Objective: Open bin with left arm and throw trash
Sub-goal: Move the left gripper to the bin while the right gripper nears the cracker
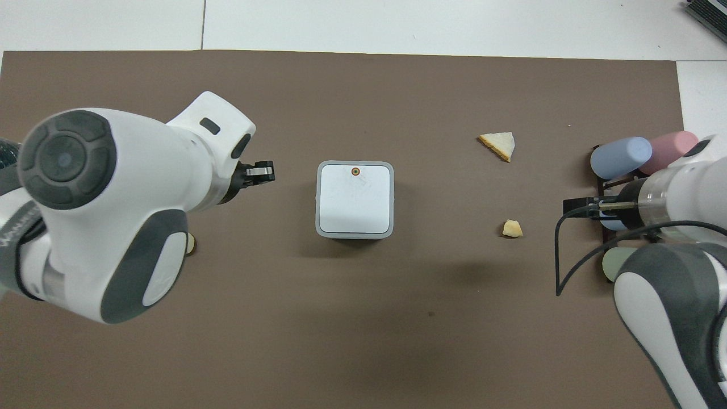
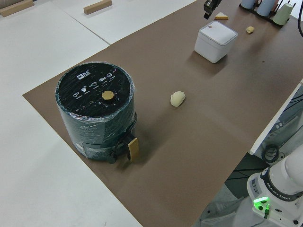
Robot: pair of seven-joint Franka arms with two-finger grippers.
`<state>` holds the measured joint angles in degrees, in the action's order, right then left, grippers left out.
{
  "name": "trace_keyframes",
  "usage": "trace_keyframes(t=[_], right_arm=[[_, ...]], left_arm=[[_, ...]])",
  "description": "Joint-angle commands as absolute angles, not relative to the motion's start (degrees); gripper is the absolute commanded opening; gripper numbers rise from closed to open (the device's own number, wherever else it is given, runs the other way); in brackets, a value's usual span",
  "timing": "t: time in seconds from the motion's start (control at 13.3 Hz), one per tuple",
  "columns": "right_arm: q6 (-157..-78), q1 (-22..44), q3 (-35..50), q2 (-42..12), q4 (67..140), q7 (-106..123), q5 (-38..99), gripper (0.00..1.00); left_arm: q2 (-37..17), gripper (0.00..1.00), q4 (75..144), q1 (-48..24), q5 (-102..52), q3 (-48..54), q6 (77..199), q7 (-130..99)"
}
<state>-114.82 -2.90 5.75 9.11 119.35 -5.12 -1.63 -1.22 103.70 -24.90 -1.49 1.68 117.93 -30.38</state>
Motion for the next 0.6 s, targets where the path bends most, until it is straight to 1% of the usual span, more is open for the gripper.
trace_keyframes(t=[0.0,0.07,0.22,0.3,0.38,0.53], right_arm=[[-122.48,-3.17,6.24,7.05,124.18,-6.07,-1.41,1.00],[-126.70,-2.90,6.24,5.38,125.76,-6.06,-1.41,1.00],[-132.16,-2.64,6.42,3.17,129.01,-5.37,-1.49,1.00],[-136.36,-1.51,6.42,1.42,130.94,-5.45,-1.49,1.00],[-138.93,-1.06,6.42,0.45,132.35,-5.97,-1.49,1.00],[-140.36,-0.97,6.42,-0.35,134.64,-5.45,-1.49,1.00]], left_arm=[[-4.82,0.00,104.24,-28.64,-2.98,0.88,125.13,-35.76],[-6.14,0.00,104.24,-29.35,-4.03,0.88,127.68,-36.55],[-8.34,0.00,104.24,-30.58,-6.93,0.79,133.04,-36.65],[-8.78,0.00,104.33,-30.67,-7.64,0.88,134.20,-36.56],[-9.22,0.00,104.24,-31.02,-8.52,0.88,135.25,-36.56],[-9.67,0.00,104.94,-31.81,-9.31,0.88,137.37,-36.56]])
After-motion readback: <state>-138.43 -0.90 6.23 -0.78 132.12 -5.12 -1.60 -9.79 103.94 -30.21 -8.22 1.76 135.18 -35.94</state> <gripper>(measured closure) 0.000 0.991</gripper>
